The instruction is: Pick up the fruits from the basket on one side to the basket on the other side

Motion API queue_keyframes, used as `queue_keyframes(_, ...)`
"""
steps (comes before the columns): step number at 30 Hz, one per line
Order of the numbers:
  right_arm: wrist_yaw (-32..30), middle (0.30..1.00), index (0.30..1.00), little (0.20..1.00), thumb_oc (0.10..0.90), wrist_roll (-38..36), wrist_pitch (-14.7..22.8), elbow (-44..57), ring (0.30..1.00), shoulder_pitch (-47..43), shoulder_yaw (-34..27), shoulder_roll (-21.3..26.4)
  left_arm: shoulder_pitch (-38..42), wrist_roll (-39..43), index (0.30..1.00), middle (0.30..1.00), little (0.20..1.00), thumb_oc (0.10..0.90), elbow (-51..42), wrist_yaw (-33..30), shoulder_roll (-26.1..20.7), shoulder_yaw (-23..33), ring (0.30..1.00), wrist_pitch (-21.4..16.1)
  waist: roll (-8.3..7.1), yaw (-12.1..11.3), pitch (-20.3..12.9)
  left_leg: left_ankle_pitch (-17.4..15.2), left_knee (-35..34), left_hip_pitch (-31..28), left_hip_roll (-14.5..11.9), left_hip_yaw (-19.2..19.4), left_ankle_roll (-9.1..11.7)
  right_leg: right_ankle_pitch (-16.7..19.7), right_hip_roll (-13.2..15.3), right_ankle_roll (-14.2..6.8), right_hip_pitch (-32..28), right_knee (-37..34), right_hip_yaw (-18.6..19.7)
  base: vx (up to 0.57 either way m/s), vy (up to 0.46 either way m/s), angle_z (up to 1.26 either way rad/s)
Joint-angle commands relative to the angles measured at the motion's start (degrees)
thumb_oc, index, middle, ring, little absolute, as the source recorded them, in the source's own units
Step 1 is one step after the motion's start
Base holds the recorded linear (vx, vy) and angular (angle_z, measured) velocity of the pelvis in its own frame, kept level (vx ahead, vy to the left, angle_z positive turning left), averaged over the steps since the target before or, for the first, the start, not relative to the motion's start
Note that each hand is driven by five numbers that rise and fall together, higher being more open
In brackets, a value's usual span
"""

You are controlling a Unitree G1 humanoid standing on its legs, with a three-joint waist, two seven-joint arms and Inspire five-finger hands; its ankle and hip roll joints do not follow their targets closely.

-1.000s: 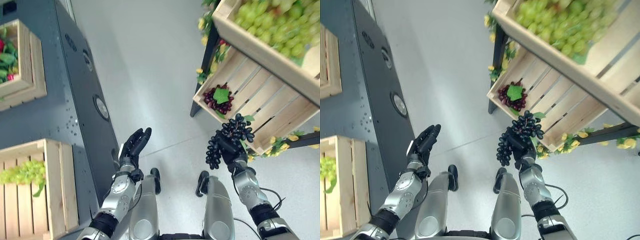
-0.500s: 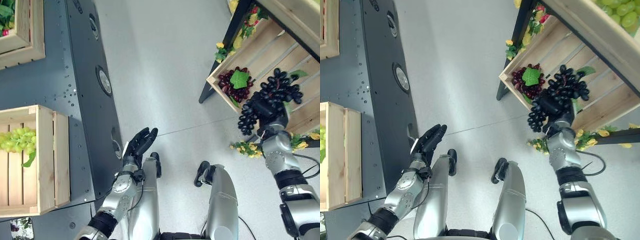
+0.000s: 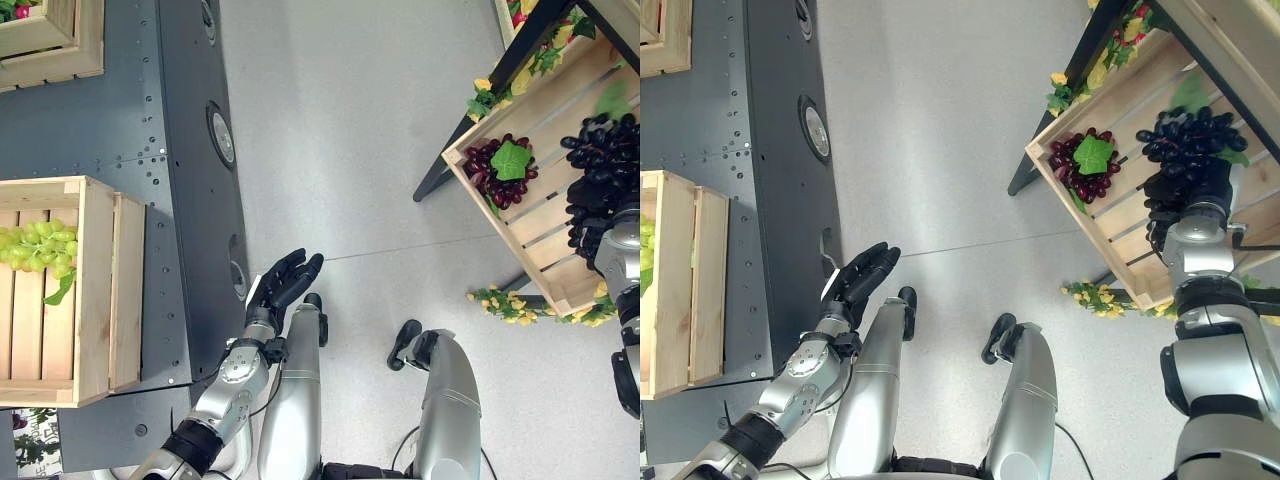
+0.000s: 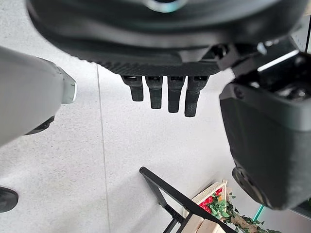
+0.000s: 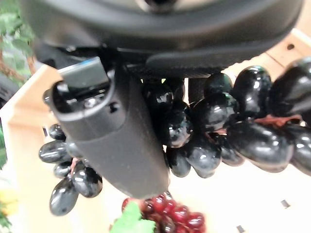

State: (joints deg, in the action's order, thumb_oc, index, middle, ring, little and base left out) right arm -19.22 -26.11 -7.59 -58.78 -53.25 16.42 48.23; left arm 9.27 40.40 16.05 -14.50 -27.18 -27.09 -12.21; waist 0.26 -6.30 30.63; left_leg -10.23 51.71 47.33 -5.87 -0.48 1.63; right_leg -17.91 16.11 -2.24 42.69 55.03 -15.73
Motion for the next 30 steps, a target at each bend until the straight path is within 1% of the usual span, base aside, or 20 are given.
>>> queue_keyframes(1, -8.46, 0.9, 0.9, 0.9, 0.8, 5.75, 1.29, 1.26, 0.9, -6.07, 0.63, 10.81, -0.91, 0.71, 0.9, 0.9, 0.9, 0.8, -7.51, 0.91, -1.51, -1.03, 0.9, -4.47, -0.3, -0.73, -0.84, -10.38, 3.05, -5.39, 2.22, 6.11, -6.82, 2.21, -2.48, 4.0, -4.68, -1.36, -1.83, -0.01, 0.016, 0.09)
queue_keyframes(2, -10.09, 0.9, 0.9, 0.9, 0.8, 6.49, 0.38, 1.1, 0.9, -7.17, 0.71, 10.55, -1.04, 1.03, 0.9, 0.9, 0.9, 0.8, -7.43, 0.73, -1.29, -1.25, 0.9, -4.78, -0.04, -0.71, -0.84, -10.38, 2.87, -5.58, 2.3, 6.23, -6.79, 2.09, -2.39, 3.98, -4.7, -1.28, -1.78, -0.01, 0.022, 0.07)
queue_keyframes(4, -10.27, 0.9, 0.9, 0.9, 0.8, 7.3, 0.07, 0.33, 0.9, -8.23, 0.69, 10.15, -1.15, 1.29, 0.9, 0.9, 0.9, 0.8, -7.18, 1.01, -0.97, -1.4, 0.9, -5.13, 0.35, -0.74, -0.84, -10.4, 2.66, -5.94, 2.41, 6.38, -6.71, 1.9, -2.26, 3.98, -4.87, -1.24, -1.66, 0.0, 0.05, 0.06)
queue_keyframes(7, -9.05, 0.9, 0.9, 0.9, 0.8, 7.27, -1.54, -0.12, 0.9, -9.65, 1.5, 9.72, -1.07, 1.58, 0.9, 0.9, 0.9, 0.8, -7.24, 1.3, -0.46, -1.77, 0.9, -5.47, 1.02, -0.72, -0.84, -10.43, 1.93, -7.02, 2.57, 6.94, -6.68, 1.49, -1.92, 3.99, -5.5, -1.44, -1.4, 0.0, 0.058, 0.05)
queue_keyframes(11, -7.5, 0.9, 0.9, 0.9, 0.8, 6.04, -1.53, -0.63, 0.9, -9.01, 1.53, 9.58, -1.27, 1.4, 0.9, 0.9, 0.9, 0.8, -7.31, 1.97, -0.21, -1.49, 0.9, -5.39, 1.19, -0.67, -0.84, -10.51, 0.98, -8.65, 2.4, 7.44, -6.71, 1.29, -1.67, 4.0, -6.76, -2.09, -1.34, 0.0, 0.019, 0.02)
queue_keyframes(15, -5.9, 0.9, 0.9, 0.9, 0.8, 4.3, -1.07, -1.26, 0.9, -7.76, 0.83, 9.18, -1.03, 0.95, 0.9, 0.9, 0.9, 0.8, -7.36, 2.07, 0.13, -1.74, 0.9, -5.33, 1.25, -0.46, -0.84, -10.6, 0.26, -10.25, 2.29, 7.82, -6.75, 1.21, -1.55, 3.96, -8.04, -2.65, -1.33, 0.01, 0.017, -0.04)
queue_keyframes(20, -2.89, 0.9, 0.9, 0.9, 0.8, 3.9, 0.55, -2.89, 0.9, -6.81, -0.06, 8.97, -0.88, 1.07, 0.9, 0.9, 0.9, 0.8, -7.4, 1.52, 0.71, -2.25, 0.9, -4.7, 1.61, -0.04, -0.84, -10.71, -0.87, -13.41, 1.93, 8.68, -6.75, 1.06, -1.16, 3.92, -10.5, -3.34, -1.06, 0.03, 0.029, -0.05)
queue_keyframes(26, -0.88, 0.9, 0.9, 0.9, 0.8, 3.04, 1.59, -3.24, 0.9, -6.08, -0.81, 8.86, -0.98, 1.61, 0.9, 0.9, 0.9, 0.8, -7.11, 1.42, 0.96, -2.57, 0.9, -4.45, 1.61, 0.27, -0.84, -10.63, -1.71, -14.94, 1.73, 9.25, -6.72, 1.01, -1.05, 3.97, -11.69, -3.9, -0.94, 0.0, 0.002, -0.01)
queue_keyframes(30, 2.18, 0.9, 0.9, 0.9, 0.8, 1.72, 3.65, -2.22, 0.9, -4.98, -0.49, 8.18, -1.33, 1.47, 0.9, 0.9, 0.9, 0.8, -6.87, 1.66, 1.26, -2.79, 0.9, -5.14, 1.39, 0.32, -0.84, -10.46, -3.09, -16.98, 1.69, 9.53, -6.77, 1.04, -1.02, 4.03, -13.47, -5.03, -0.99, 0.0, 0.007, -0.01)
